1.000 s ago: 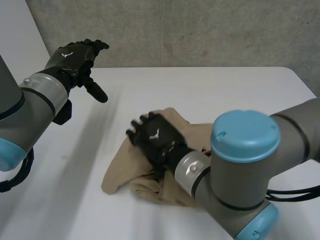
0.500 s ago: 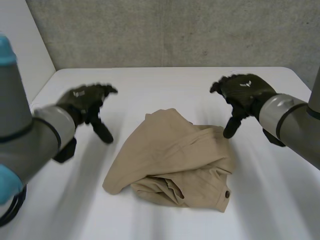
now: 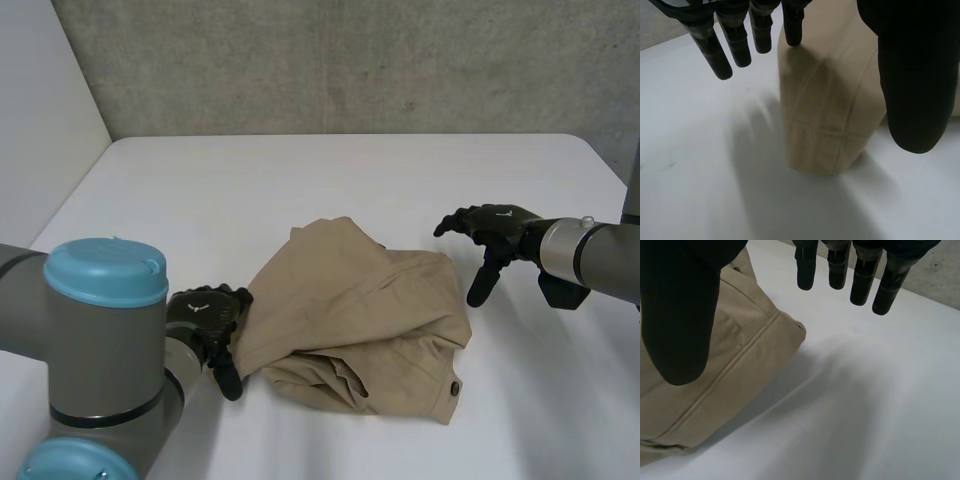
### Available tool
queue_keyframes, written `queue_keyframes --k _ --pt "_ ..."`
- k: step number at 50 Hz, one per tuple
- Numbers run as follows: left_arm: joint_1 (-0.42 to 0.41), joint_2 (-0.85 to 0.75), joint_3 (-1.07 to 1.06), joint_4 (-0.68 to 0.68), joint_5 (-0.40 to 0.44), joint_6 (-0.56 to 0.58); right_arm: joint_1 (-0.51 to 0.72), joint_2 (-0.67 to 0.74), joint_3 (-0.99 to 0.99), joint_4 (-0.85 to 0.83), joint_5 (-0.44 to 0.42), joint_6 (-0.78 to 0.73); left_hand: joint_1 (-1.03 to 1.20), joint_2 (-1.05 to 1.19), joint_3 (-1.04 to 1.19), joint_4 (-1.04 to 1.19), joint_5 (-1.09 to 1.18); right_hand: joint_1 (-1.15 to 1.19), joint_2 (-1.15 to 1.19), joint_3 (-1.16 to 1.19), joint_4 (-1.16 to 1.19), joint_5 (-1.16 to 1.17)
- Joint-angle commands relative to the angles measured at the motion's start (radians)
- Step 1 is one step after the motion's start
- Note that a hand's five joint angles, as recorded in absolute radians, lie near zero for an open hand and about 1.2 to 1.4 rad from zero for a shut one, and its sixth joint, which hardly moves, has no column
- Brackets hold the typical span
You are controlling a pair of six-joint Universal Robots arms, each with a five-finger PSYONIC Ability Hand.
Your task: Fold the shorts.
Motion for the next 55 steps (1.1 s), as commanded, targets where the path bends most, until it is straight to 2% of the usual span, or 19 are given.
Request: queue_keyframes --k 1,5,9,12,14,17,21,25,29,34,38,46,50,55 --pt "0.000 -0.061 0.019 0.050 -0.046 0.000 -0.001 0.099 -0.085 0.011 -0.062 0.000 0.061 0.033 0.007 0.024 0.021 0.035 0.017 0.027 0.004 -0.008" --pt "0.000 -0.093 0.036 0.066 -0.051 0.000 0.002 0.139 -0.111 0.025 -0.098 0.000 0.108 0.080 0.054 0.071 0.068 0.082 0.063 0.074 0.050 0.039" --pt "-0.004 -0.121 0.053 0.079 -0.052 0.000 0.010 0.165 -0.143 0.036 -0.112 0.000 0.219 0.191 0.165 0.182 0.179 0.378 0.359 0.370 0.346 0.335" --pt "-0.004 -0.138 0.067 0.097 -0.052 0.000 0.013 0.170 -0.156 0.033 -0.112 0.000 0.387 0.359 0.332 0.349 0.346 0.858 0.840 0.851 0.827 0.816" --pt "-0.004 -0.149 0.085 0.122 -0.054 0.000 0.013 0.165 -0.166 0.026 -0.105 0.000 0.741 0.713 0.687 0.704 0.701 1.192 1.174 1.184 1.161 1.149" --pt "0.000 -0.141 0.117 0.140 -0.063 0.001 0.013 0.153 -0.183 0.026 -0.099 -0.003 1.097 1.069 1.042 1.059 1.056 1.194 1.175 1.186 1.162 1.151" --pt "0.002 -0.086 0.180 0.122 -0.063 0.014 0.012 0.075 -0.188 0.025 -0.089 -0.042 1.217 1.190 1.163 1.180 1.177 1.194 1.175 1.186 1.162 1.151" --pt "0.006 0.029 0.238 0.070 -0.052 0.087 0.013 -0.059 -0.153 0.010 -0.059 -0.096 1.218 1.190 1.163 1.180 1.177 1.194 1.175 1.186 1.162 1.151" --pt "0.009 0.124 0.312 0.022 -0.051 0.194 0.012 -0.198 -0.104 -0.065 -0.011 -0.099 1.218 1.190 1.163 1.180 1.177 1.194 1.175 1.186 1.162 1.151" --pt "0.011 0.233 0.387 0.013 -0.049 0.265 0.015 -0.380 -0.025 -0.168 0.053 -0.101 1.218 1.190 1.163 1.180 1.177 1.194 1.175 1.186 1.162 1.151" --pt "0.006 0.293 0.440 0.001 -0.035 0.284 0.016 -0.513 0.016 -0.181 0.090 -0.099 1.218 1.190 1.163 1.180 1.177 1.194 1.175 1.186 1.162 1.151" --pt "0.000 0.385 0.496 -0.151 0.089 0.278 0.015 -0.694 0.074 -0.162 0.119 -0.099 1.218 1.190 1.163 1.180 1.177 1.194 1.175 1.186 1.162 1.151" --pt "-0.003 0.426 0.510 -0.228 0.095 0.275 0.012 -0.772 0.079 -0.112 0.118 -0.107 1.218 1.190 1.163 1.180 1.177 1.194 1.175 1.186 1.162 1.151" --pt "0.003 0.463 0.527 -0.246 0.098 0.278 0.009 -0.792 0.064 -0.047 0.110 -0.108 1.218 1.190 1.163 1.180 1.177 1.194 1.175 1.186 1.162 1.151"
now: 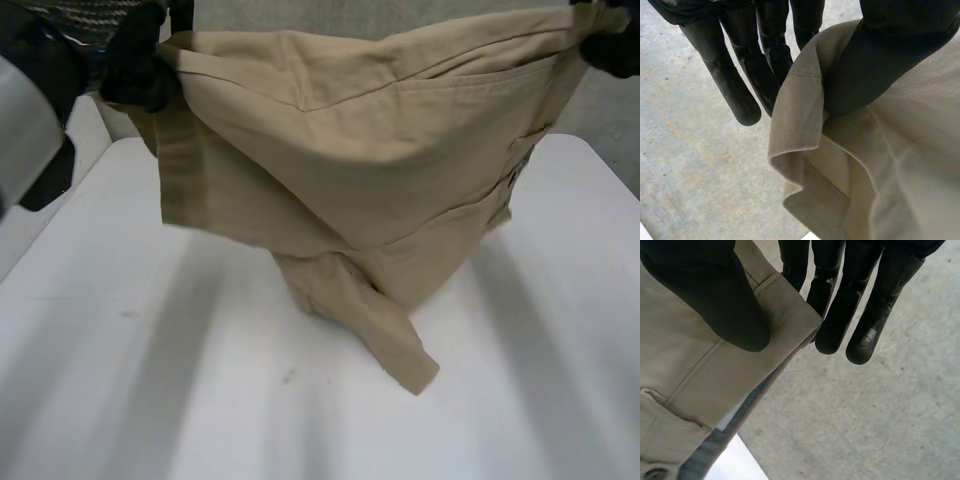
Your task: Fold the shorts.
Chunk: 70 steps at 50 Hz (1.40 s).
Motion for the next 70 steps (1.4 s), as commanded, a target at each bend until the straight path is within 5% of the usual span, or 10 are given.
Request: queue_keyframes --k 1,8,20,31,32,35,38,54,61,70 --pt "0.005 0.065 0.030 -0.082 0.015 -0.002 -0.004 -0.082 -0.012 0.109 -0.010 -0.009 0.290 0.200 0.207 0.203 0.235 0.423 0.226 0.219 0.209 0.255" --pt "0.030 0.012 0.109 -0.076 0.017 -0.002 0.003 0.023 -0.072 0.106 0.008 -0.009 0.290 0.200 0.207 0.203 0.235 0.423 0.226 0.219 0.209 0.255" --pt "0.068 -0.476 0.331 -0.019 0.017 0.006 0.177 0.456 -0.283 0.083 0.161 -0.053 0.290 0.200 0.207 0.203 0.235 0.423 0.226 0.219 0.209 0.255" --pt "0.142 -0.910 0.699 0.185 0.012 0.012 0.235 0.873 -0.484 -0.435 0.398 -0.146 0.290 0.200 0.207 0.203 0.235 0.423 0.226 0.219 0.209 0.255" --pt "0.143 -0.962 0.759 0.244 0.015 0.024 0.238 0.893 -0.490 -0.489 0.393 -0.147 0.150 0.061 0.068 0.064 0.096 0.423 0.226 0.219 0.209 0.255" --pt "0.143 -1.034 0.834 0.344 0.018 0.079 0.249 0.957 -0.490 -0.661 0.330 -0.152 -0.932 -1.022 -1.014 -1.019 -0.987 -0.798 -0.996 -1.003 -1.013 -0.967" --pt "0.142 -1.061 0.848 0.396 0.015 0.143 0.250 0.991 -0.503 -0.620 0.248 -0.158 -0.932 -1.022 -1.014 -1.019 -0.987 -0.798 -0.996 -1.003 -1.013 -0.967" --pt "0.122 -0.742 0.318 0.325 0.000 0.164 0.226 0.677 -0.135 -0.374 0.249 -0.113 -0.932 -1.022 -1.014 -1.019 -0.987 -0.798 -0.996 -1.003 -1.013 -0.967" --pt "0.058 -0.463 -0.024 0.187 -0.014 0.095 0.117 0.541 0.106 -0.236 0.057 -0.118 -0.902 -0.992 -0.984 -0.989 -0.957 -0.798 -0.996 -1.003 -1.013 -0.967" --pt "-0.011 -0.166 -0.391 0.081 -0.012 -0.301 -0.046 0.474 0.325 -0.190 -0.191 -0.150 -0.649 -0.739 -0.732 -0.736 -0.704 -0.597 -0.795 -0.802 -0.812 -0.766"
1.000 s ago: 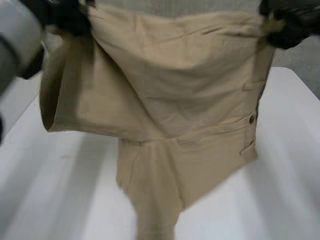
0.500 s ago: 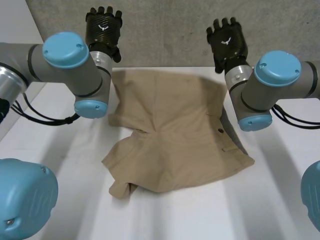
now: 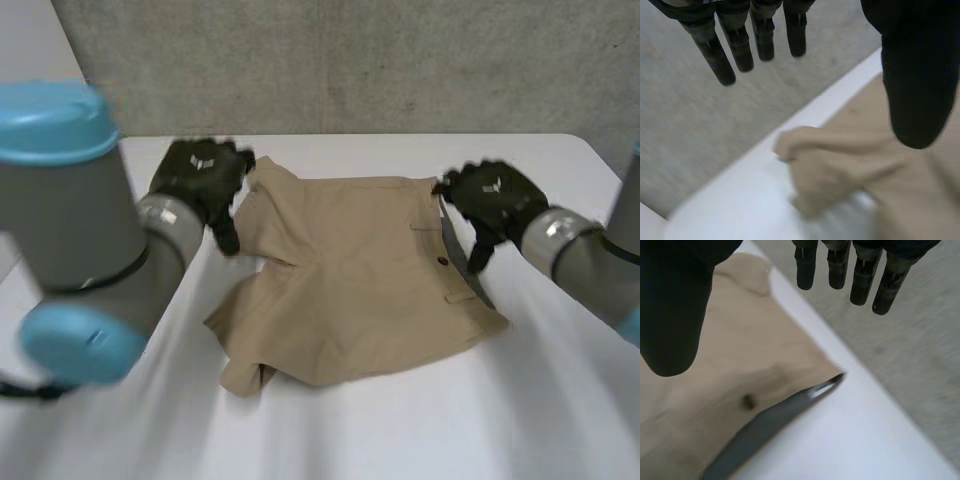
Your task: Fold the shorts.
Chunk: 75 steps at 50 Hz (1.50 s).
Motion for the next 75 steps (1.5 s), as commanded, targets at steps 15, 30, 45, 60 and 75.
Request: queue_keyframes --k 15,30,45,60,75 --pt "-0.118 0.060 -0.365 -0.015 -0.141 -0.454 -0.205 0.013 0.306 -0.052 -0.300 -0.212 0.195 0.202 0.208 0.207 0.200 0.457 0.437 0.447 0.425 0.415" --pt "-0.132 -0.101 -0.334 0.077 -0.240 -0.434 -0.196 0.073 0.336 -0.175 -0.297 -0.218 0.541 0.549 0.555 0.553 0.547 0.668 0.648 0.658 0.636 0.626" --pt "-0.052 -0.179 -0.146 0.246 -0.236 -0.035 -0.178 0.053 0.282 -0.210 -0.165 -0.053 0.542 0.549 0.555 0.553 0.547 1.190 1.170 1.180 1.158 1.148" --pt "-0.003 -0.348 0.017 0.309 -0.095 0.335 -0.029 0.130 0.049 -0.195 0.174 0.223 -0.134 -0.126 -0.120 -0.122 -0.128 1.190 1.170 1.180 1.158 1.148" --pt "-0.034 0.051 -0.240 0.191 -0.095 0.016 0.023 0.178 -0.017 -0.132 0.197 0.222 0.095 0.102 0.108 0.107 0.101 1.190 1.170 1.180 1.158 1.148"
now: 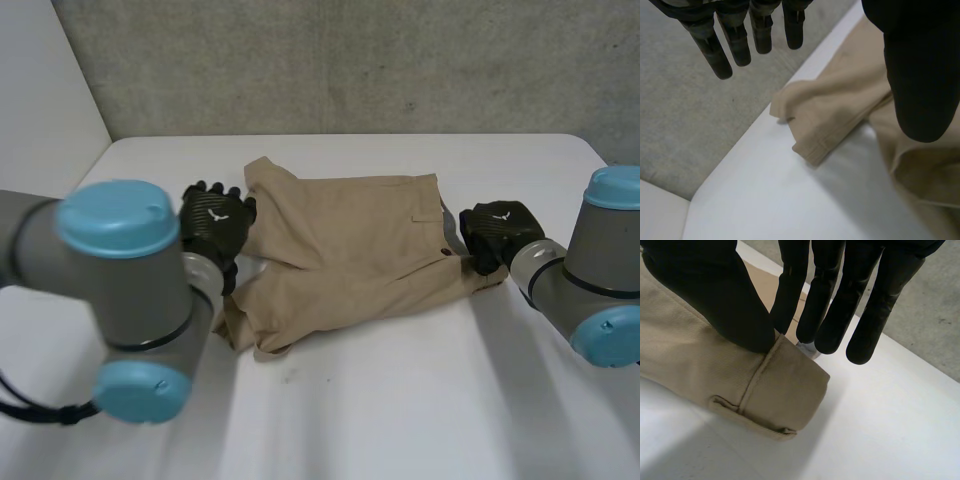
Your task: Fold the shorts.
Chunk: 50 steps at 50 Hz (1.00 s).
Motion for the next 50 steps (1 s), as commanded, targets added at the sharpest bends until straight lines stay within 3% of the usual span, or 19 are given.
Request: queue_keyframes --k 1,5,10,26,33,50 --pt "-0.023 0.194 -0.131 -0.063 0.008 -0.288 0.003 -0.015 0.015 0.012 -0.005 -0.004 0.259 0.255 0.240 0.253 0.245 0.419 0.220 0.216 0.205 0.235" --pt "-0.056 0.194 -0.133 -0.114 0.011 -0.424 0.001 -0.025 0.026 0.011 -0.005 -0.006 0.301 0.297 0.281 0.295 0.286 0.419 0.220 0.216 0.205 0.235" --pt "-0.070 0.173 -0.125 -0.178 0.012 -0.503 0.000 -0.029 0.042 0.011 -0.005 -0.007 0.301 0.297 0.281 0.295 0.286 0.419 0.220 0.216 0.205 0.235" --pt "-0.063 -0.119 -0.012 -0.183 -0.003 -0.512 0.000 -0.060 0.095 0.009 -0.021 -0.014 0.324 0.320 0.305 0.319 0.310 0.419 0.220 0.216 0.205 0.235" --pt "-0.061 -0.140 0.010 -0.145 -0.043 -0.514 0.001 -0.065 0.105 0.008 -0.023 -0.014 0.600 0.596 0.581 0.594 0.586 0.419 0.220 0.216 0.205 0.235" --pt "-0.060 -0.137 0.018 -0.120 -0.069 -0.500 0.003 -0.060 0.112 0.006 -0.024 -0.017 0.630 0.626 0.610 0.624 0.615 0.419 0.220 0.216 0.205 0.235"
